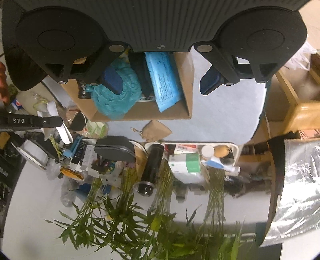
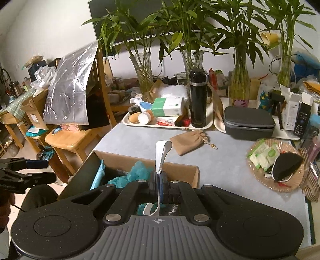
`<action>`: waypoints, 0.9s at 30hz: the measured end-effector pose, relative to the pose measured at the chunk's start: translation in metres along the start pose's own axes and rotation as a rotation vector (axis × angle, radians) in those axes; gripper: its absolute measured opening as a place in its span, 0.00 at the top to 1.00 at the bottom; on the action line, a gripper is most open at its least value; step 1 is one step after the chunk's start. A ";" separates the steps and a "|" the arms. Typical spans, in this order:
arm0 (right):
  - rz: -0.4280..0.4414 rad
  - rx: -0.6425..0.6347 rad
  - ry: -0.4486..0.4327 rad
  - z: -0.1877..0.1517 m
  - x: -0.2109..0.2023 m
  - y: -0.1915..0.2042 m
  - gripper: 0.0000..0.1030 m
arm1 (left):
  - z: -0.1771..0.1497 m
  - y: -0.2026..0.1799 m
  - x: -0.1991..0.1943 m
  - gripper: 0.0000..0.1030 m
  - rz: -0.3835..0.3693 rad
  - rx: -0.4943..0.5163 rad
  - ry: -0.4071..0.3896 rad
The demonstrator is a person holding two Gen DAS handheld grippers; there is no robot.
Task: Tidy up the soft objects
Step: 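Open the right gripper to drop the white strap into the box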
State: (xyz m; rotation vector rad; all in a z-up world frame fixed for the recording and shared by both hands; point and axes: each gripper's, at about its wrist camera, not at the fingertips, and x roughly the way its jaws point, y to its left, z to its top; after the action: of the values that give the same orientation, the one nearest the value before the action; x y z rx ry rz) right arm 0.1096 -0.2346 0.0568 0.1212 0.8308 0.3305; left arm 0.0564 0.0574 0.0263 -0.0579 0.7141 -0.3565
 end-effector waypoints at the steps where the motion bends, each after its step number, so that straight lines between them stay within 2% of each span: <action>1: -0.014 0.011 0.008 0.000 0.002 0.000 0.96 | -0.001 0.000 -0.002 0.18 0.008 0.007 -0.004; 9: -0.006 0.077 0.037 0.001 0.009 0.002 0.96 | -0.008 -0.003 -0.009 0.18 0.028 0.038 -0.006; 12: 0.022 0.143 0.114 -0.006 0.025 -0.005 0.92 | -0.009 -0.003 -0.010 0.18 0.032 0.045 -0.003; 14: 0.017 0.175 0.134 -0.011 0.033 -0.010 0.71 | -0.007 -0.003 -0.012 0.18 0.039 0.047 -0.002; 16: 0.013 0.177 0.111 -0.018 0.030 -0.011 0.20 | -0.007 -0.004 -0.014 0.18 0.037 0.047 -0.006; 17: 0.017 0.176 0.096 -0.020 0.028 -0.011 0.12 | -0.007 -0.004 -0.016 0.18 0.035 0.047 -0.009; 18: 0.024 0.174 0.089 -0.021 0.026 -0.011 0.08 | -0.007 -0.004 -0.016 0.18 0.030 0.046 -0.011; 20: 0.044 0.172 0.084 -0.024 0.023 -0.011 0.07 | -0.008 -0.004 -0.018 0.18 0.004 0.047 -0.016; 24: 0.022 0.150 0.066 -0.026 0.016 -0.008 0.00 | -0.010 -0.009 -0.020 0.18 -0.006 0.065 -0.007; 27: 0.008 0.128 0.058 -0.026 0.009 -0.005 0.00 | -0.010 -0.012 -0.020 0.18 0.006 0.090 -0.002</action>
State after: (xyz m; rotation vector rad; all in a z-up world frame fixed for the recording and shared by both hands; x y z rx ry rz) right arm 0.0976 -0.2366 0.0317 0.2358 0.9087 0.2895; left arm 0.0322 0.0532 0.0331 0.0296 0.6953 -0.3825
